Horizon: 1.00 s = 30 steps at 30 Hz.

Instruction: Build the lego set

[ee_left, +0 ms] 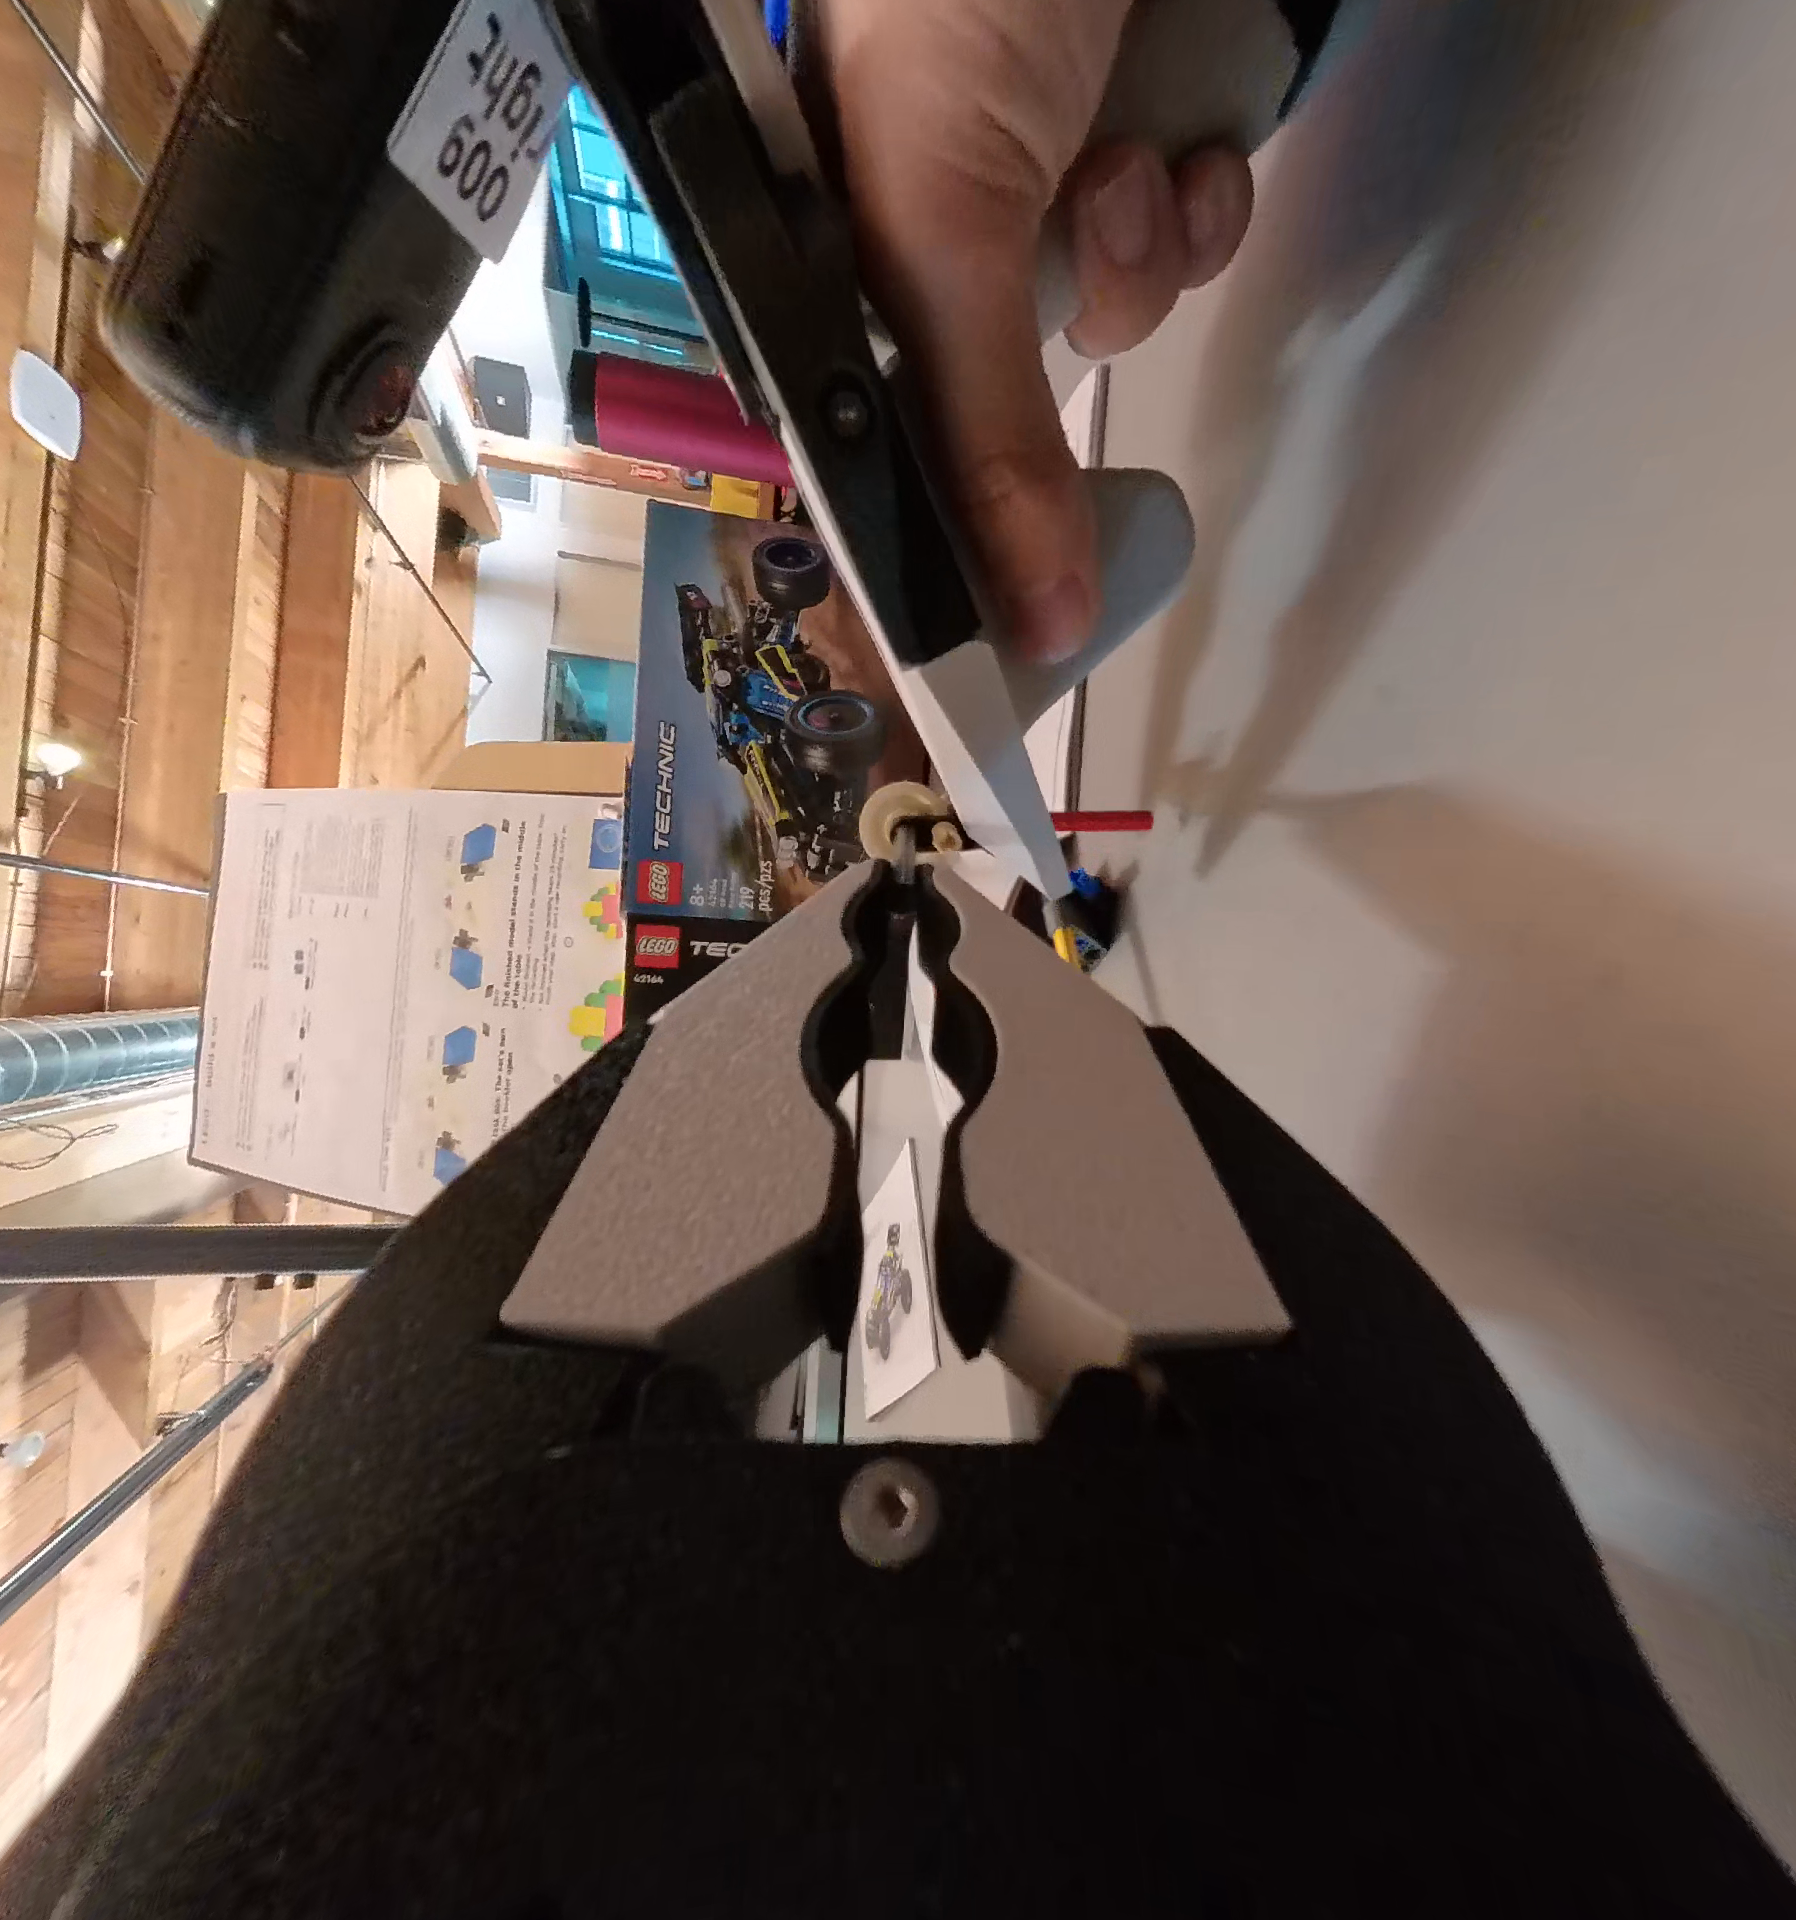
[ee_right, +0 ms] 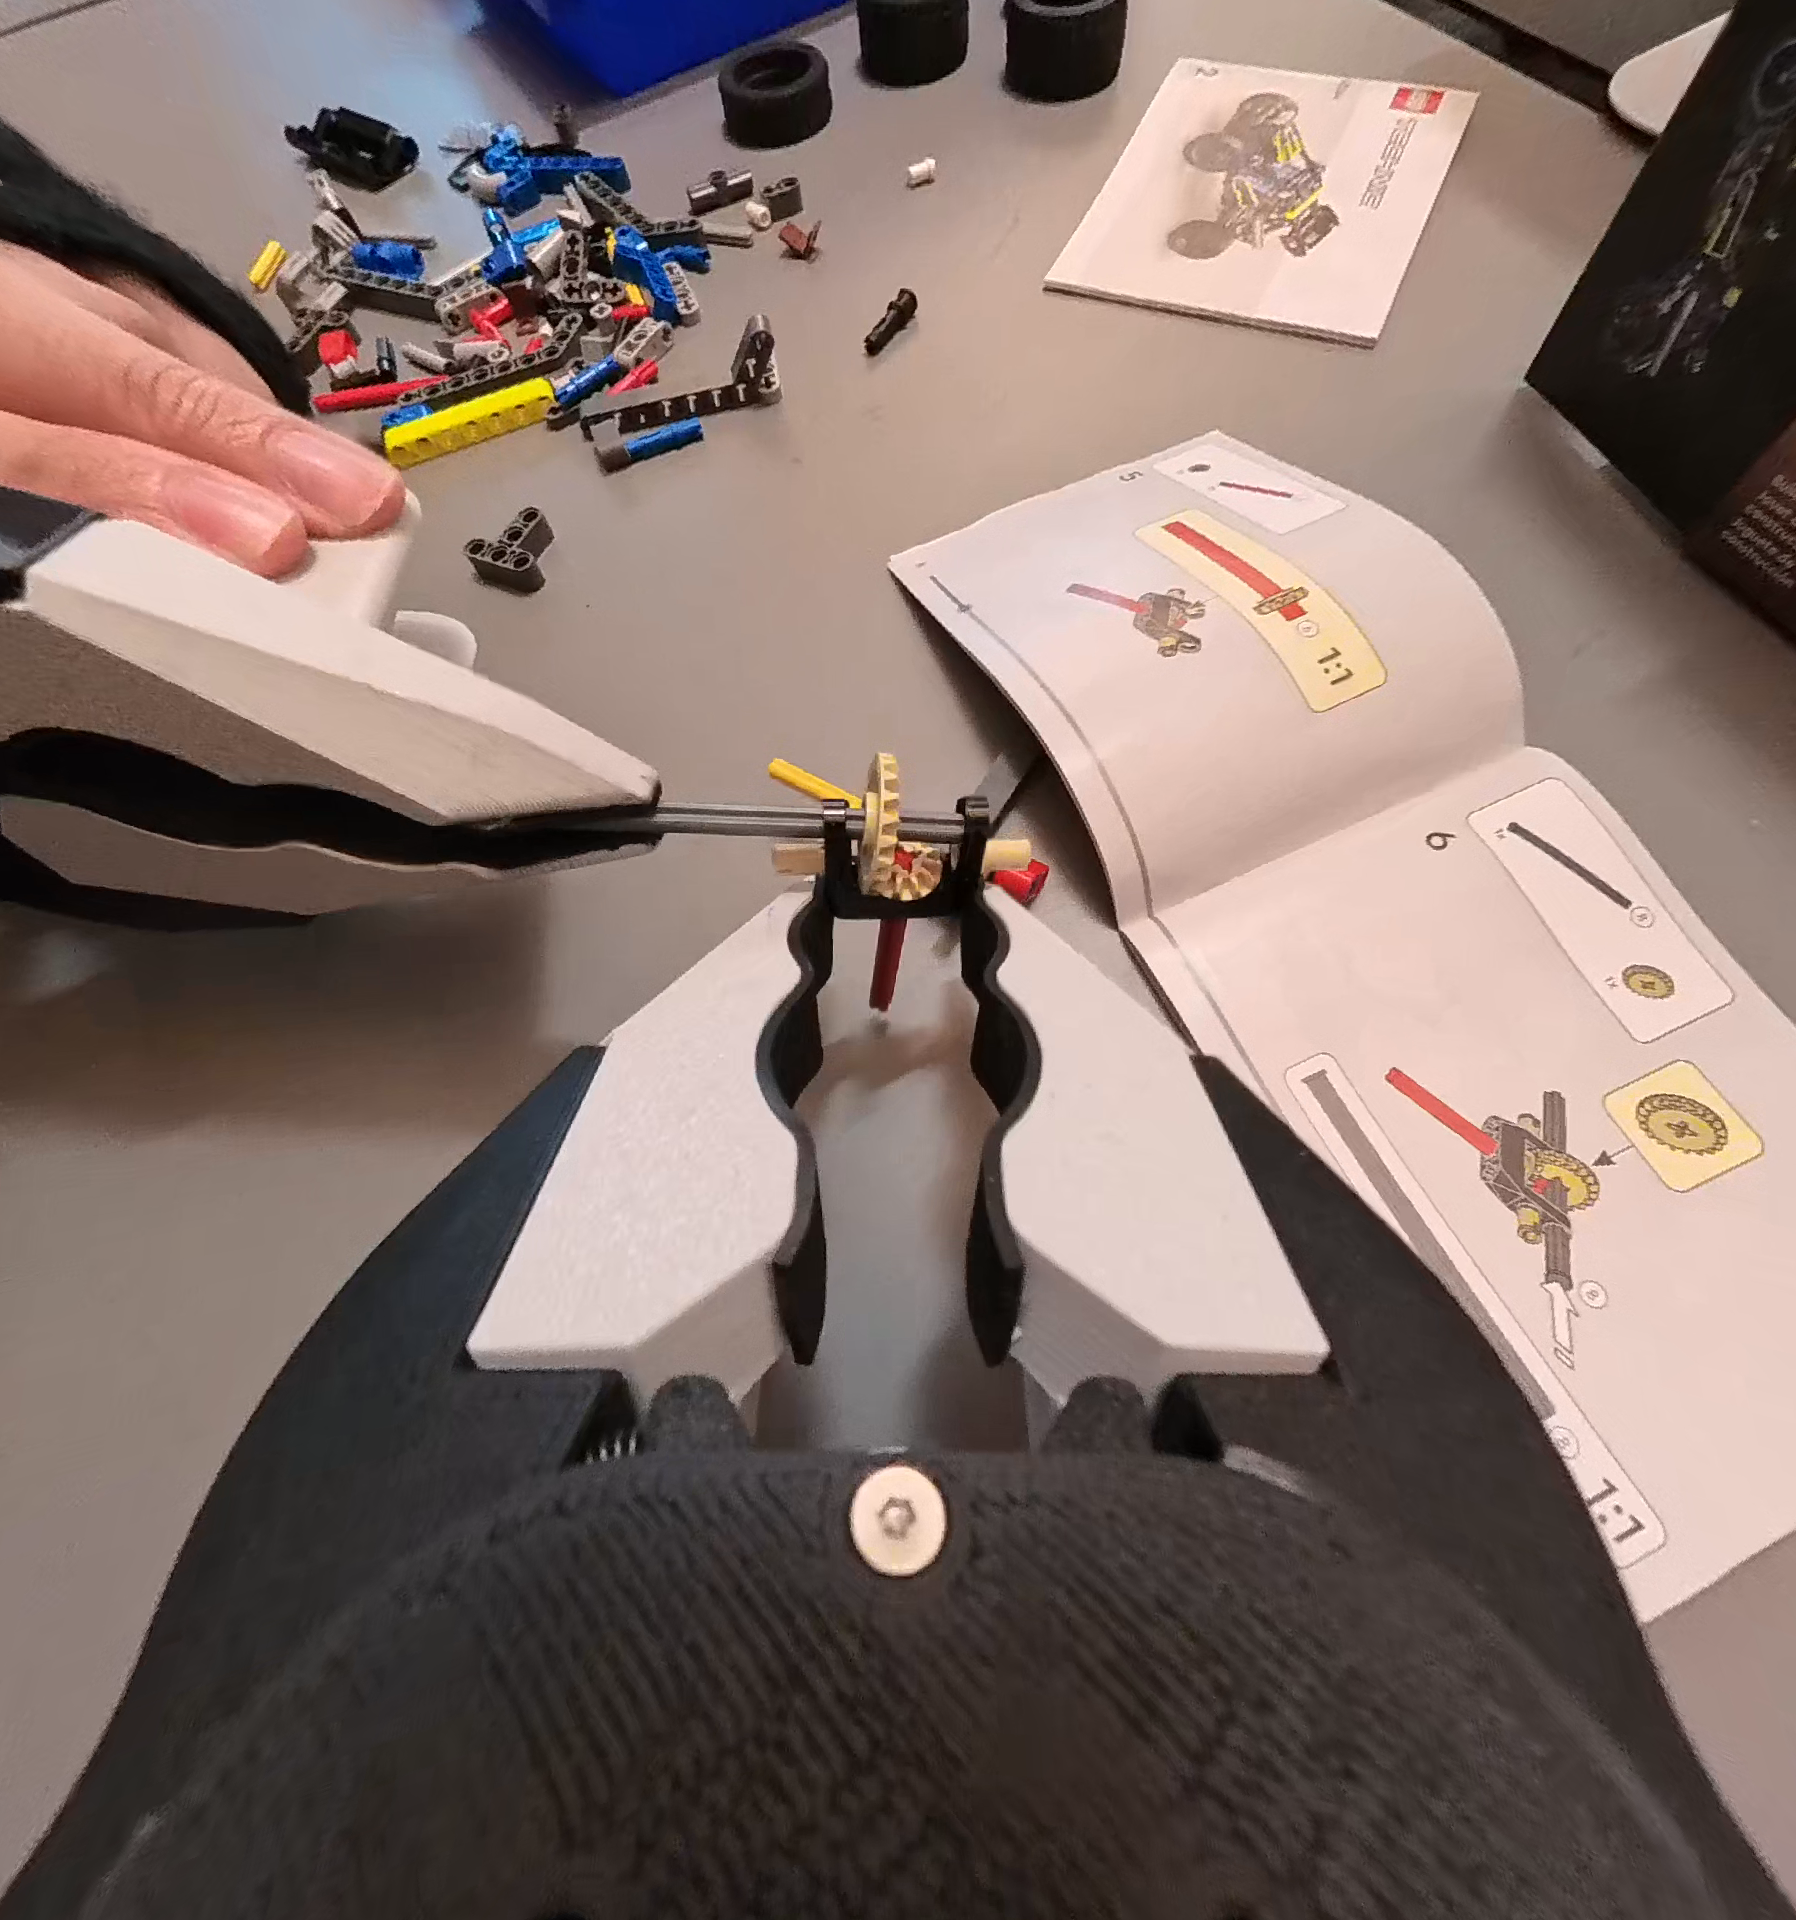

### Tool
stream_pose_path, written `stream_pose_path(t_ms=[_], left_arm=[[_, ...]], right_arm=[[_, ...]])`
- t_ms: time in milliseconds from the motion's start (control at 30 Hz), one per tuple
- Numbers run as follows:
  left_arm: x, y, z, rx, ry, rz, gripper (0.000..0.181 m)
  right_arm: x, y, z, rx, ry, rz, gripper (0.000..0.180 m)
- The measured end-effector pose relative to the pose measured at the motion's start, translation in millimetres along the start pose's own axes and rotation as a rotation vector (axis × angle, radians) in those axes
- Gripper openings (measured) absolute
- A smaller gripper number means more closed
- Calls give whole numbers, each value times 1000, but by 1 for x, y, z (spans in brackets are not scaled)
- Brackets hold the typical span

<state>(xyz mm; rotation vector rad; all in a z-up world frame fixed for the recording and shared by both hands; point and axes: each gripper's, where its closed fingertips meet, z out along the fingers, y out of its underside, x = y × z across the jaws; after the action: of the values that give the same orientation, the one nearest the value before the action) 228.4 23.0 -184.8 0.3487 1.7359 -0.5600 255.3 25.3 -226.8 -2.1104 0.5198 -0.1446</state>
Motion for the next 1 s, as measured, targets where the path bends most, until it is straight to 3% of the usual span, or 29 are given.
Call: stream_pose_path(t_ms=[533,767,900,1000], left_arm=[[7,-1,2,-26,-15,60,2],[11,9,3,-2,38,-12,2],[0,9,-2,40,14,-74,2],[4,8,1,52,25,-91,2]], right_arm=[[-1,10,3,-58,-20,5,23],[-1,19,5,-103,-14,-32,17],[-2,2,3,7,-11,8,15],[1,9,9,-49,23,-11,18]])
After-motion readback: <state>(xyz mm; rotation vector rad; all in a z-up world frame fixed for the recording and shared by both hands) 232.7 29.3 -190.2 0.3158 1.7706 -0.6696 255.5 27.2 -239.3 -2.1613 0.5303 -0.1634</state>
